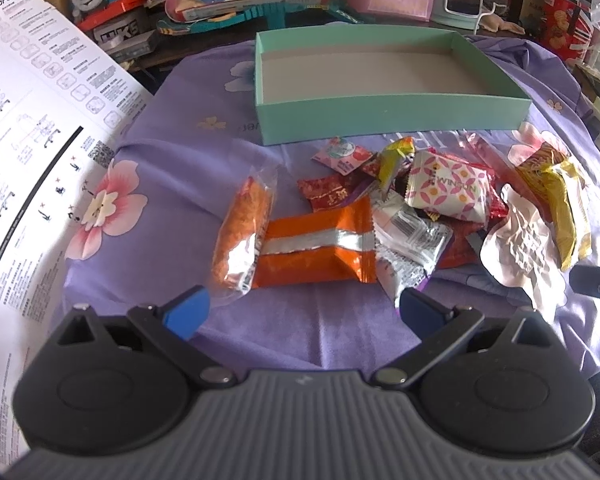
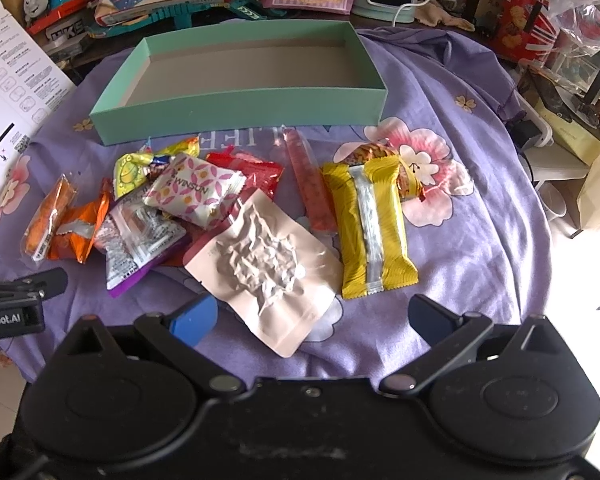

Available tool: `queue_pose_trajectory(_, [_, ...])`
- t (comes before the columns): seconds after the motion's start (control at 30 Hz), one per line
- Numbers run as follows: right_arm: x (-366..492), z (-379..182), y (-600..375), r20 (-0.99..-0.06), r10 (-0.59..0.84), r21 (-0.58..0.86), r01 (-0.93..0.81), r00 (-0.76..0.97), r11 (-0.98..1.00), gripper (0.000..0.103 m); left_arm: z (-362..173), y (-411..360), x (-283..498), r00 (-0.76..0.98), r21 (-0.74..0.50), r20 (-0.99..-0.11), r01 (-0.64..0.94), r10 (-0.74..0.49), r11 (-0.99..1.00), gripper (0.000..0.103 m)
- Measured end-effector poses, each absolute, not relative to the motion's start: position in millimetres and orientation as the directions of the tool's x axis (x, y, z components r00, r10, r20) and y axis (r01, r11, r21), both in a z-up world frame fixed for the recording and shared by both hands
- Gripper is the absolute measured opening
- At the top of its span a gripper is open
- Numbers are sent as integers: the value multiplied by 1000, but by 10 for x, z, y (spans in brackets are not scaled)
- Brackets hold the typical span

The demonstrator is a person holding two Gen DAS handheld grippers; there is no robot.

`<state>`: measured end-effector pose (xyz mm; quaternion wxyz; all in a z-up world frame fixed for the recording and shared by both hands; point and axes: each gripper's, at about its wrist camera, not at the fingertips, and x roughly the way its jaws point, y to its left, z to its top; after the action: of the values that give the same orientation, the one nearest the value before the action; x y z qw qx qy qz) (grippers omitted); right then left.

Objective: Organize snacks

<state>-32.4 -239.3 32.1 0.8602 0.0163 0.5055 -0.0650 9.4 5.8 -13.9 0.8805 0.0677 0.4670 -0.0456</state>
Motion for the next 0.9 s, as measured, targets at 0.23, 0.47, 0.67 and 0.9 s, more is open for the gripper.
queue_pose_trajectory(0.23, [-230,294,-2418,-853,-40,13,97,521,995,103,-227,216,230,549,78,-836,105,8,991,103])
queue_pose_trajectory(0.47, [16,228,-2209,-868,94,105,-6,488,994,103,-358,438,431,535,70,-845,74,20,995,103])
queue_pose_trajectory(0.67, [288,175,-1910,-857,210,196,-78,471,977,81,-412,635,573,533,64,-846,88,7,994,100])
queue_pose_trajectory(0.9, [619,111,-1482,-838,353,322,-144,417,936,72,-504,829,746,518,40,-855,122,-29,992,80])
